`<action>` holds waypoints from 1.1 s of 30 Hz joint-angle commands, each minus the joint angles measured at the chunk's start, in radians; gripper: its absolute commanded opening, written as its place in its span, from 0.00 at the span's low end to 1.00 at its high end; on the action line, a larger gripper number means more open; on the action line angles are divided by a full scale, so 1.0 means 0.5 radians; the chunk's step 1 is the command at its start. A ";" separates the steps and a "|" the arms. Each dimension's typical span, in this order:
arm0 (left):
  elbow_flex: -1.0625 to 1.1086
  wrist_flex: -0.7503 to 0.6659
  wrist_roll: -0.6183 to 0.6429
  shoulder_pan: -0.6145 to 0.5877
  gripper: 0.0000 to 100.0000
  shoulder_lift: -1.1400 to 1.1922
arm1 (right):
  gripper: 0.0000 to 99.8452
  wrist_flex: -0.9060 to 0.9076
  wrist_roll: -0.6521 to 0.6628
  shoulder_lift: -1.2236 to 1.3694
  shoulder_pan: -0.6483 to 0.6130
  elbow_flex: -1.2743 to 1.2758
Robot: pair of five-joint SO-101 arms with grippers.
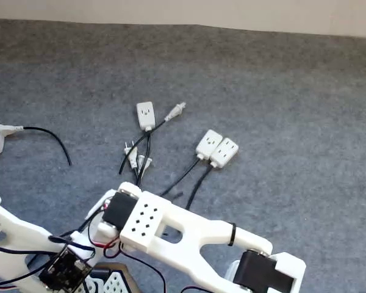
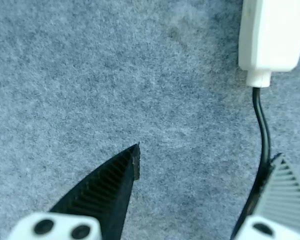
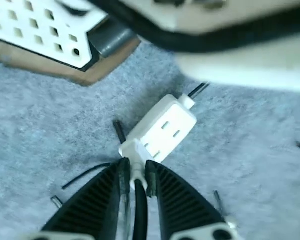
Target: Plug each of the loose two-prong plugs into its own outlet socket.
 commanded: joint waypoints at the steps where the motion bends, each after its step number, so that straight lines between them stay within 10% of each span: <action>1: -0.057 -0.018 -0.012 -0.017 0.37 -0.008 | 0.01 0.103 0.178 -0.011 0.002 -0.278; 33: -0.054 -0.021 -0.009 -0.038 0.37 -0.005 | 0.01 0.219 0.126 0.247 0.075 -0.315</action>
